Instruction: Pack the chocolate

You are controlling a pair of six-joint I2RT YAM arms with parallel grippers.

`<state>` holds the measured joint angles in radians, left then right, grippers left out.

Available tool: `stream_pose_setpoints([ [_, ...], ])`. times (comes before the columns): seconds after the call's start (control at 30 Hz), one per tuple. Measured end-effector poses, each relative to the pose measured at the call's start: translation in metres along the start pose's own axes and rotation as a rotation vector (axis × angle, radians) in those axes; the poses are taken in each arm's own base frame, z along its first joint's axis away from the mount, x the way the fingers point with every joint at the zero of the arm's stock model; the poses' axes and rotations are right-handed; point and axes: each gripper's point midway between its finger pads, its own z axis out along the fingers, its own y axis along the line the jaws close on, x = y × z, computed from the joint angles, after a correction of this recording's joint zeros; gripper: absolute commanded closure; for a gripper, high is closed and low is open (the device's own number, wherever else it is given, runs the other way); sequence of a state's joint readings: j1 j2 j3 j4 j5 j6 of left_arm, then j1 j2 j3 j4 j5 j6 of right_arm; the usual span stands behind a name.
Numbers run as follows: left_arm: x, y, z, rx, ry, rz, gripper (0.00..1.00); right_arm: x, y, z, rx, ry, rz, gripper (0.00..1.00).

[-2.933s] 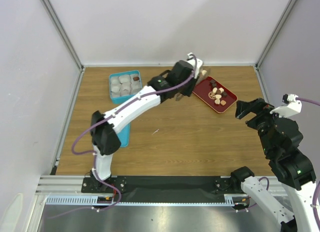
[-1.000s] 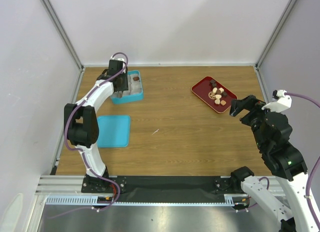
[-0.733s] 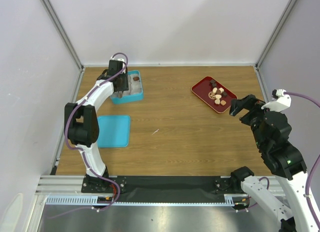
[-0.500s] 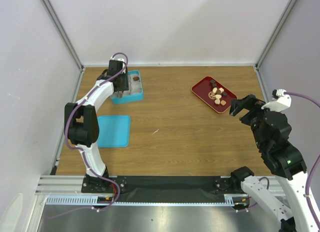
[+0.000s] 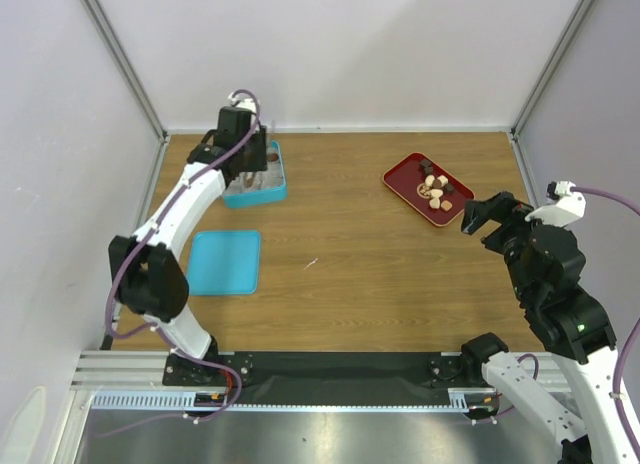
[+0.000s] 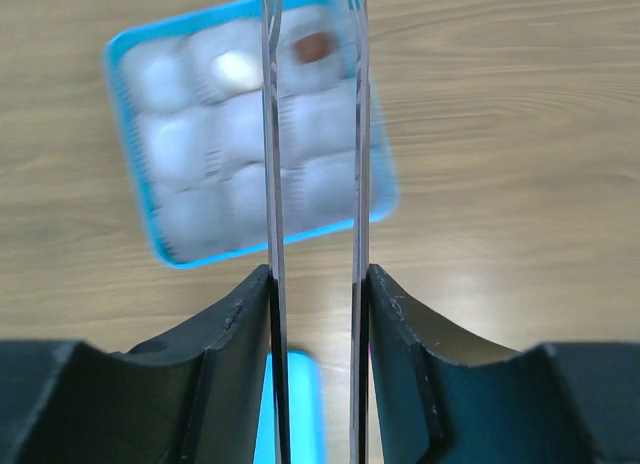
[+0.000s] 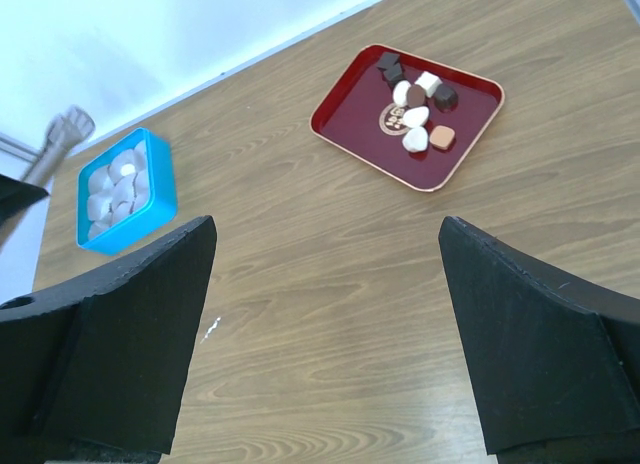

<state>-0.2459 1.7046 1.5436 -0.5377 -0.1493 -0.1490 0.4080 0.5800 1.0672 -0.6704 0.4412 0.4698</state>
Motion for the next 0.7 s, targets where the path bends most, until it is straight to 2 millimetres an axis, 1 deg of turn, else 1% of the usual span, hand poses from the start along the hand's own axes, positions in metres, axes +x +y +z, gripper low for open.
stream_pose_setpoints([
  [0.07,-0.008,-0.026,-0.019,0.053,-0.038,0.030,0.55,-0.001,-0.002,-0.002,0.007,0.001,-0.002,0.01],
  [0.1,-0.010,-0.048,-0.031,0.097,-0.060,0.056,0.55,-0.002,-0.002,-0.003,0.007,-0.002,-0.001,0.00],
  [0.13,-0.012,-0.063,-0.039,0.127,-0.074,0.074,0.55,-0.004,-0.002,-0.004,0.005,-0.005,0.000,0.00],
  [0.17,-0.011,-0.084,-0.049,0.176,-0.091,0.097,0.55,-0.007,-0.001,-0.006,0.001,-0.011,0.004,0.00],
  [0.27,0.000,-0.138,-0.068,0.303,-0.105,0.150,0.54,-0.016,0.000,-0.014,-0.012,-0.033,0.017,0.00],
  [0.33,0.013,-0.167,-0.076,0.362,-0.092,0.185,0.54,-0.020,0.000,-0.018,-0.017,-0.043,0.026,0.01],
  [0.4,0.028,-0.197,-0.081,0.413,-0.079,0.216,0.54,-0.021,0.000,-0.021,-0.020,-0.047,0.032,0.01],
  [0.47,0.046,-0.228,-0.081,0.461,-0.055,0.248,0.55,-0.019,-0.002,-0.022,-0.016,-0.041,0.031,0.01],
  [0.63,0.092,-0.299,-0.070,0.538,0.025,0.320,0.54,-0.016,-0.005,-0.024,-0.009,-0.029,0.026,0.01],
  [0.7,0.110,-0.322,-0.066,0.561,0.054,0.340,0.54,-0.016,-0.005,-0.024,-0.009,-0.028,0.026,0.01],
])
